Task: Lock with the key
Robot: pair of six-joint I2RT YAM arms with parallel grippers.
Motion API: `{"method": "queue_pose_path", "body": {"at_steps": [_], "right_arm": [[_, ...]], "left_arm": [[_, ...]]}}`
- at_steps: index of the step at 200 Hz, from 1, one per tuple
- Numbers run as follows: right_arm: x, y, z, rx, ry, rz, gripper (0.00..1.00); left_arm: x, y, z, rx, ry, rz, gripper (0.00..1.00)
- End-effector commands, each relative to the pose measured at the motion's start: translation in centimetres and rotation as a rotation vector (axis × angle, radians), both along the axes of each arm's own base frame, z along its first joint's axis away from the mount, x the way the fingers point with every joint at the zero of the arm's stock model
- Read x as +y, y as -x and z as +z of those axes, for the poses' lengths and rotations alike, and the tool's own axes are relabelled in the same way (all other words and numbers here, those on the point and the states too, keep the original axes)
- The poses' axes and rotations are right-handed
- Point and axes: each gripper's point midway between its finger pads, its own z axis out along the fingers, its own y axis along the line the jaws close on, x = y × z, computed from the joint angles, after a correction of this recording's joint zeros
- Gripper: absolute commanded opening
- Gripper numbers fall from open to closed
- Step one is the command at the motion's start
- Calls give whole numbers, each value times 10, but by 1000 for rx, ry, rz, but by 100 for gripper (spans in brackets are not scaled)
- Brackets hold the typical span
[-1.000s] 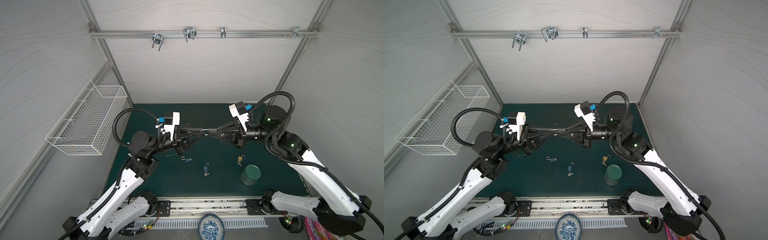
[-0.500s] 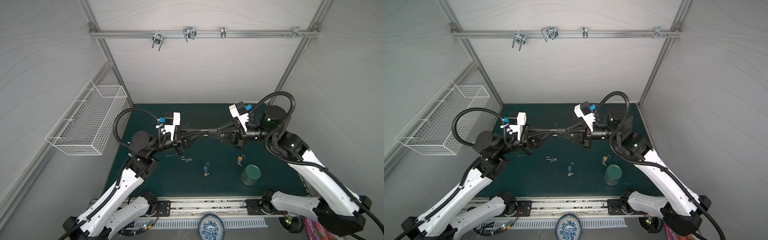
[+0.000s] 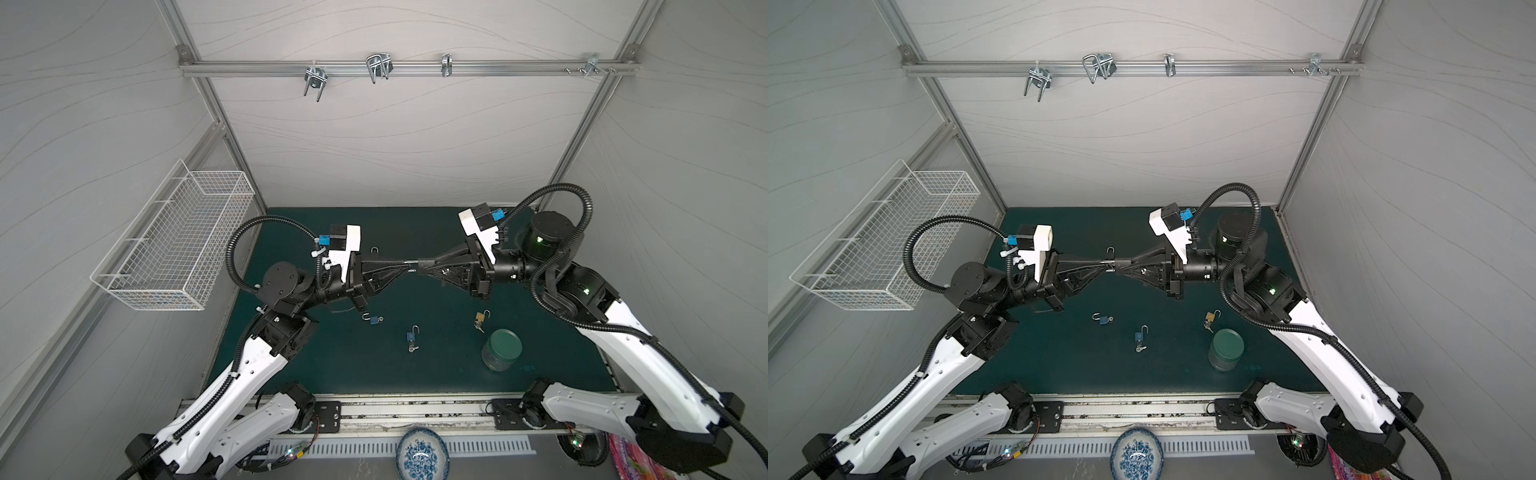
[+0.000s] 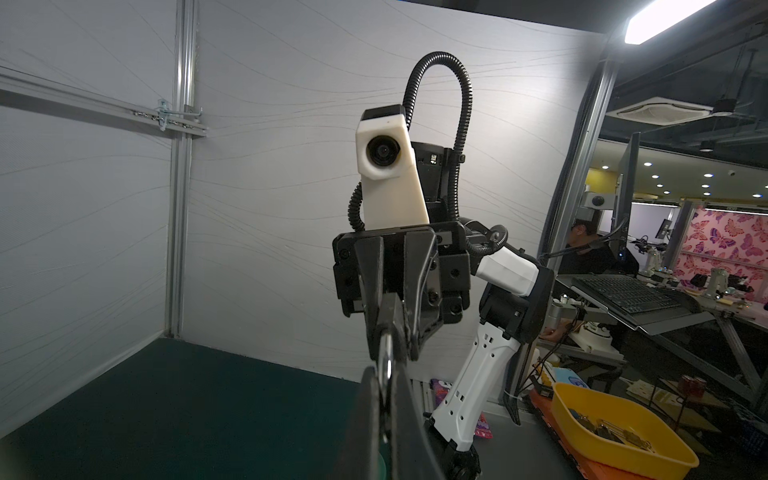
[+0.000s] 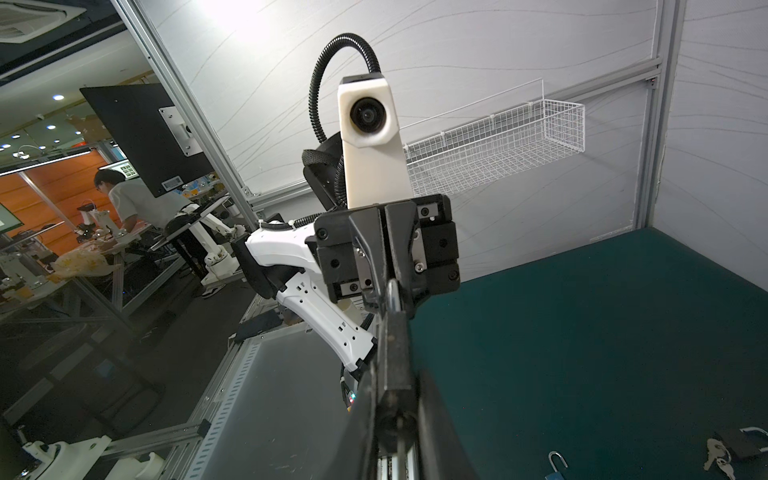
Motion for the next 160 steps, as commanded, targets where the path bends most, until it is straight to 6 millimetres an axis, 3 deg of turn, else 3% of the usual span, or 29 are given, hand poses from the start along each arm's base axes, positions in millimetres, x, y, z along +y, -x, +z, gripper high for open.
{"method": "queue_pose_path", "body": {"at_steps": [1, 160], "right_arm": [[-2, 2, 17, -28, -48, 9, 0], [19, -15, 3, -35, -13, -10, 0]], "left_arm": [[2, 11, 15, -55, 38, -34, 0], [-15, 18, 1, 3, 39, -102, 0]]}}
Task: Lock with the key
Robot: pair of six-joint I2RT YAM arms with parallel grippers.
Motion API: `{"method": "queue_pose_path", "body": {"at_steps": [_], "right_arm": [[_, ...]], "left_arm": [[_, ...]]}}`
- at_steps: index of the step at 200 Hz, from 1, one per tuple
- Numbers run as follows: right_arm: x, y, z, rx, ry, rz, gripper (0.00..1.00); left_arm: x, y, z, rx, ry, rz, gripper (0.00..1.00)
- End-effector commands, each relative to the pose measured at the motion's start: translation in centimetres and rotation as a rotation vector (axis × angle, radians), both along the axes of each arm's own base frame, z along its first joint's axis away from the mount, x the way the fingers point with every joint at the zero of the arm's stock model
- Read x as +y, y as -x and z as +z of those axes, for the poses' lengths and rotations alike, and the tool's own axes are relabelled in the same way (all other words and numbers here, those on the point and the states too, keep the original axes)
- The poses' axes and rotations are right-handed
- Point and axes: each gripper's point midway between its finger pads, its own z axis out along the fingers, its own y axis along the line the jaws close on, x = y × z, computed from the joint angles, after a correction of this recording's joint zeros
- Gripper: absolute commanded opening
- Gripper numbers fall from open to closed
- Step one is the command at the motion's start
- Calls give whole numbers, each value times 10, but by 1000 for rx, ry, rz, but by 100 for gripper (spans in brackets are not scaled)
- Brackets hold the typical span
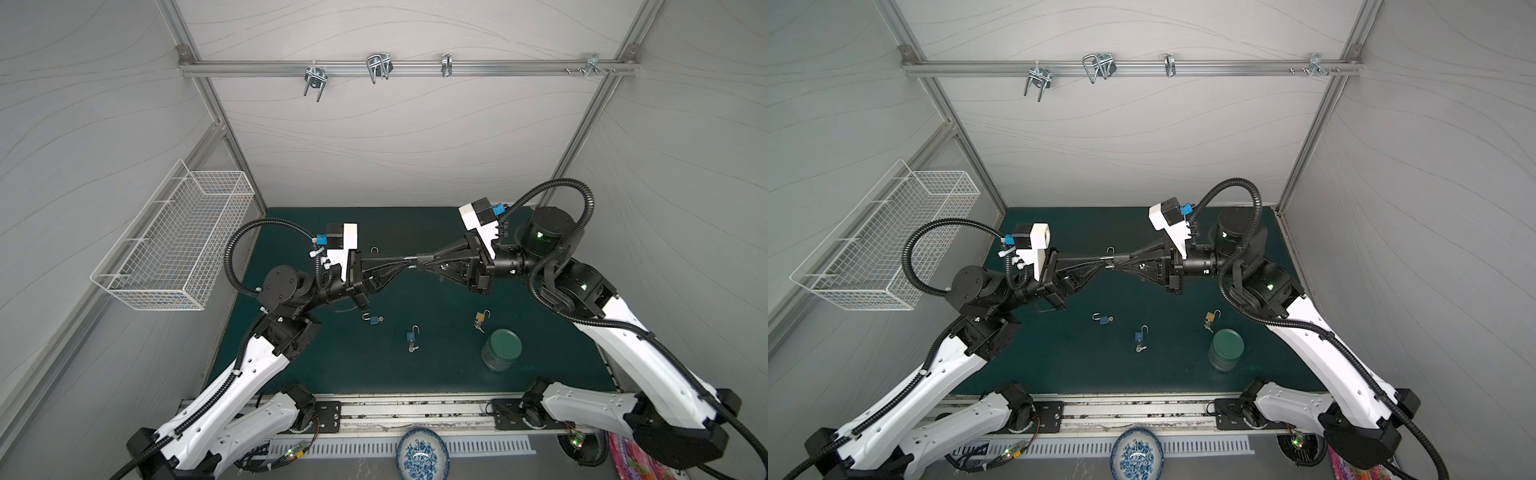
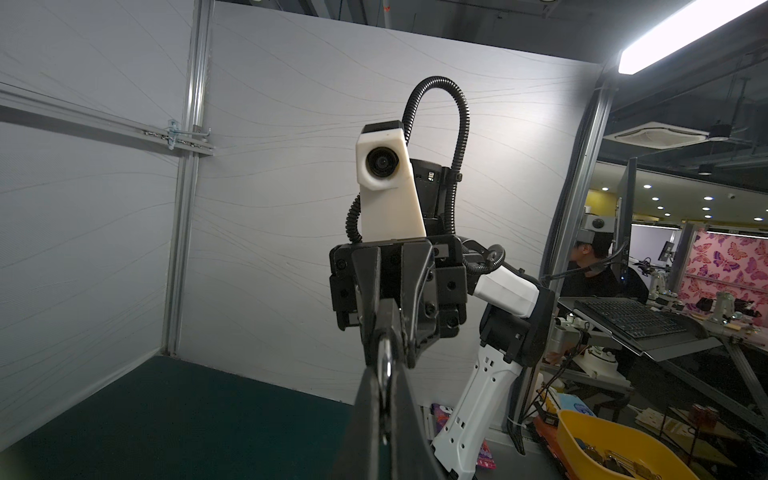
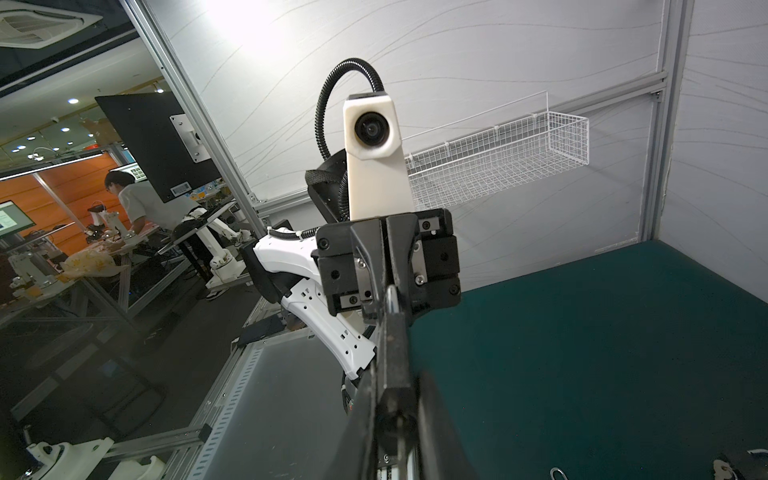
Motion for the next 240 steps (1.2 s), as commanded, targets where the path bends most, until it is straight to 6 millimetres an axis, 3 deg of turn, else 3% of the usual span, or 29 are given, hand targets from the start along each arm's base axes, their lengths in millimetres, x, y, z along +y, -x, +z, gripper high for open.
{"method": "queue_pose_path", "body": {"at_steps": [1, 104, 155, 204, 240], "right_arm": [[12, -11, -2, -26, 1, -24, 0], [15, -31, -31, -91, 101, -142, 0], [23, -15, -18, -29, 49, -17, 0], [34, -4, -13, -9, 34, 58, 0], [27, -5, -14, -37, 39, 23, 0]], "left_arm": [[-10, 18, -3, -20, -12, -100, 0], [-14, 23, -6, -7, -29, -120, 0], [-20, 21, -11, 3, -40, -129, 0], [-43, 29, -32, 19, -100, -184, 0], [-33, 25, -32, 1, -84, -94, 0]]}}
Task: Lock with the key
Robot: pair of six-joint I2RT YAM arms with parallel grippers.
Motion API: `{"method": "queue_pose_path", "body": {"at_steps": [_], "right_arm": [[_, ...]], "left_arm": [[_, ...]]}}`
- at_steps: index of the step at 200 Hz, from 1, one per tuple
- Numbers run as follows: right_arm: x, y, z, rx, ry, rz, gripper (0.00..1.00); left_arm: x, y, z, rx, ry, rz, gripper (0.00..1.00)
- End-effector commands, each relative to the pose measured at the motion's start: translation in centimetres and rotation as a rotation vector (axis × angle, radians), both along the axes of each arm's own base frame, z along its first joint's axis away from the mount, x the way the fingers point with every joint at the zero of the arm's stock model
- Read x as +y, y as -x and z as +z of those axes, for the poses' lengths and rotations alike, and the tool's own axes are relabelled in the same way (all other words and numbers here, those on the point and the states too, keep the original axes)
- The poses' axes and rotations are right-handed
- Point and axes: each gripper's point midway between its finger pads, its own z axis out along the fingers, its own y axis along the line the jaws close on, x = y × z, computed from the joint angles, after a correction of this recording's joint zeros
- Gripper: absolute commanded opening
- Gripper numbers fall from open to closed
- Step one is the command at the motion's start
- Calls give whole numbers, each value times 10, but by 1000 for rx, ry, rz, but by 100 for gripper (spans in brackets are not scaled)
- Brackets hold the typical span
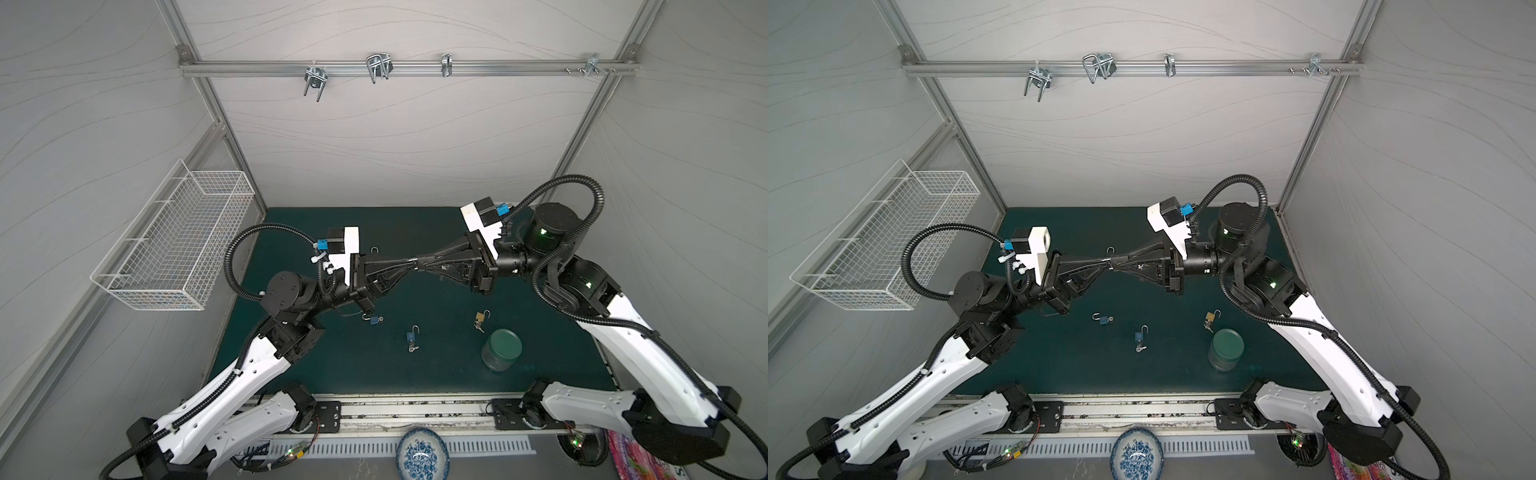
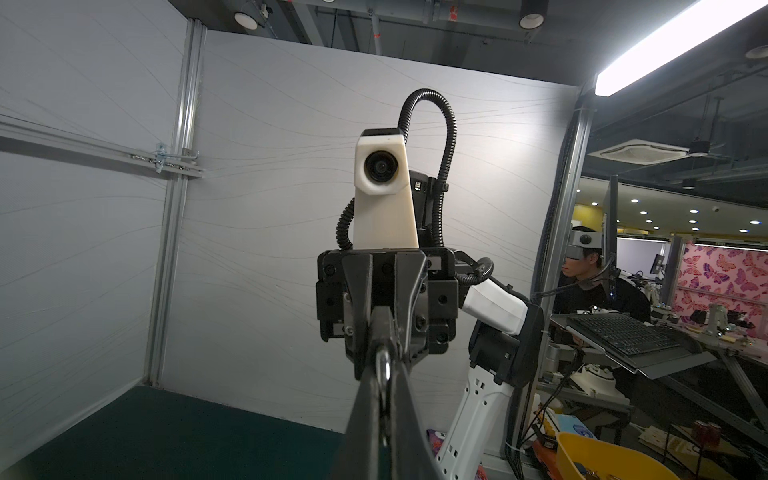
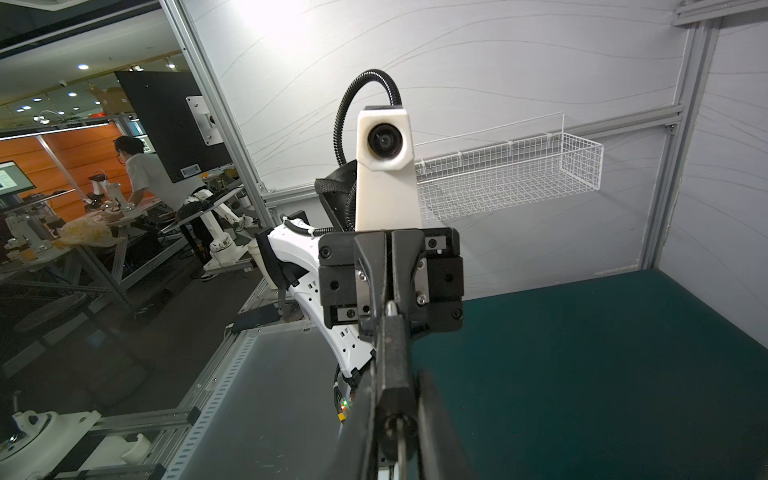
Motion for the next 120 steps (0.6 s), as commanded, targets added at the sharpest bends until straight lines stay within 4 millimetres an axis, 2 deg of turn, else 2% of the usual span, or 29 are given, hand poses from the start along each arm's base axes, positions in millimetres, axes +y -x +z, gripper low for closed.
{"method": "queue_pose_path", "body": {"at_steps": [1, 9, 35, 49, 56, 65, 75, 85, 104, 120], "right_arm": [[21, -13, -23, 29, 45, -22, 0], [16, -14, -24, 24, 44, -33, 0], [-1, -18, -24, 12, 25, -72, 0], [-7, -16, -23, -6, 15, -78, 37], [-10, -16, -23, -15, 14, -87, 51], [-14, -17, -26, -27, 15, -111, 61], [-19, -20, -27, -34, 11, -148, 68], [-24, -24, -31, -29, 6, -183, 72], [-30, -33, -43, 14, 29, -235, 72], [-31, -32, -49, 27, 33, -215, 72]], "left_arm": [[-21, 14, -41, 28, -134, -88, 0], [-17, 10, -43, 32, -146, -49, 0], [2, 5, -32, 26, -120, 9, 0], [8, 3, -29, 29, -112, 20, 0], [10, 2, -28, 31, -110, 24, 0], [13, 2, -27, 31, -109, 29, 0], [15, 0, -27, 34, -105, 42, 0], [18, -1, -26, 38, -95, 50, 0], [22, -1, -23, 41, -76, 53, 0], [23, 0, -20, 46, -65, 50, 0]]}}
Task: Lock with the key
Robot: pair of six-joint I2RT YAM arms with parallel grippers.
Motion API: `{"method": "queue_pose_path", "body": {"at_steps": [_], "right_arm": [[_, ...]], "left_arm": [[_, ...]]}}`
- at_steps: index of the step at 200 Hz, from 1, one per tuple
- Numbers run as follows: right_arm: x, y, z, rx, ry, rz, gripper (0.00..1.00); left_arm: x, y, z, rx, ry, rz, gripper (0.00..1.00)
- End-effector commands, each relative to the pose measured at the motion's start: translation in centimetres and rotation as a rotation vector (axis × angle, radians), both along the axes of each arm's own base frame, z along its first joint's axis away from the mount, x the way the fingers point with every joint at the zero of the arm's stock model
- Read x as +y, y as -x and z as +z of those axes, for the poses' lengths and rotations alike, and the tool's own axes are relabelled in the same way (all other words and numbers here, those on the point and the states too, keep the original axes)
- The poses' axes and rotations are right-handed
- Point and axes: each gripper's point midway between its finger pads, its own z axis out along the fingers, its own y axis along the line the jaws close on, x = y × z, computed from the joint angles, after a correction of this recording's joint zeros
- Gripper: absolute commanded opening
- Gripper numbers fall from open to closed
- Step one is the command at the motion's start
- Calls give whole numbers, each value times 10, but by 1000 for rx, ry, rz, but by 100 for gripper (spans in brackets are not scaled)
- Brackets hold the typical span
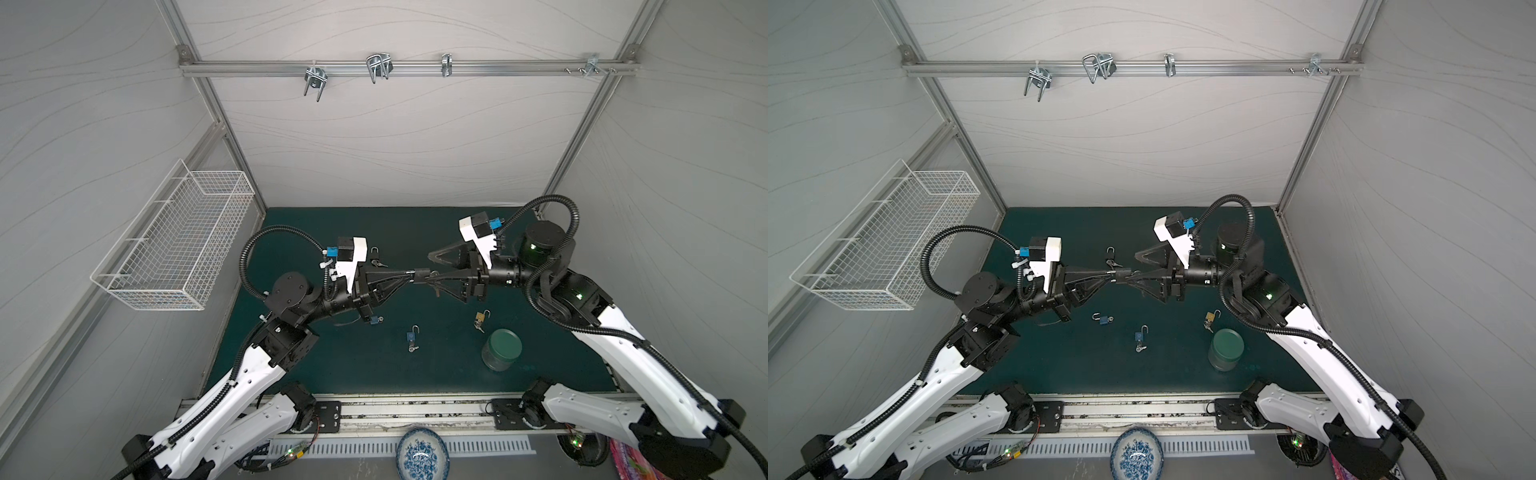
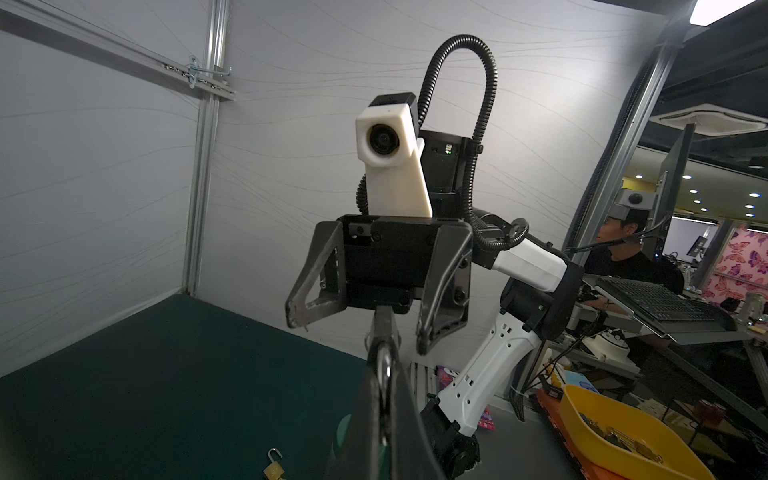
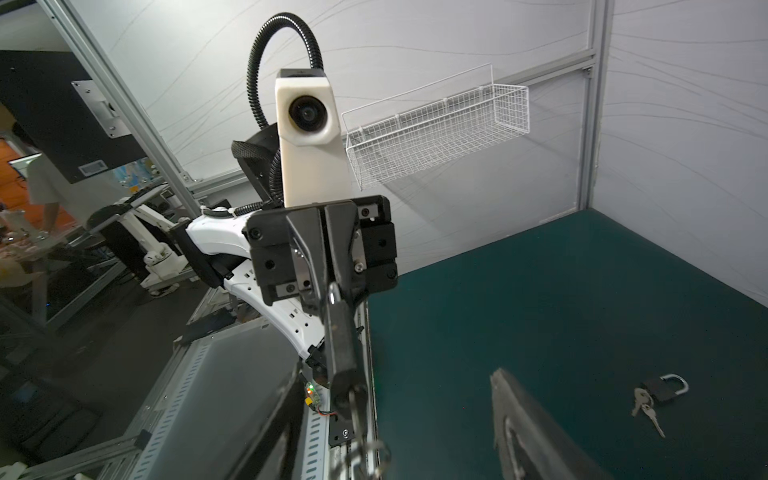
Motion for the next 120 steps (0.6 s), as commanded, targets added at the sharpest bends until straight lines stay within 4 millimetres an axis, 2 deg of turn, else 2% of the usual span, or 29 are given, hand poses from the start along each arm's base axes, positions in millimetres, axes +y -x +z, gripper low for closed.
{"method": "queue_pose_path", "body": {"at_steps": [1, 30, 36, 58, 81, 120], "right_arm": [[-7, -1, 3, -14, -24, -20, 72], [-4, 9, -4, -27, -32, 56, 72], [-3, 10, -4, -28, -34, 63, 71], [-1, 9, -2, -30, -57, 79, 69], [3, 12, 2, -32, -74, 118, 62], [6, 14, -3, -21, -76, 152, 50]], "left_arm": [[10, 13, 26, -64, 69, -16, 0], [12, 11, 24, -45, 76, -2, 0], [15, 12, 32, -69, 103, 1, 0], [15, 13, 34, -59, 127, -8, 0], [16, 12, 35, -55, 135, -9, 0], [17, 11, 36, -55, 146, -4, 0]]}}
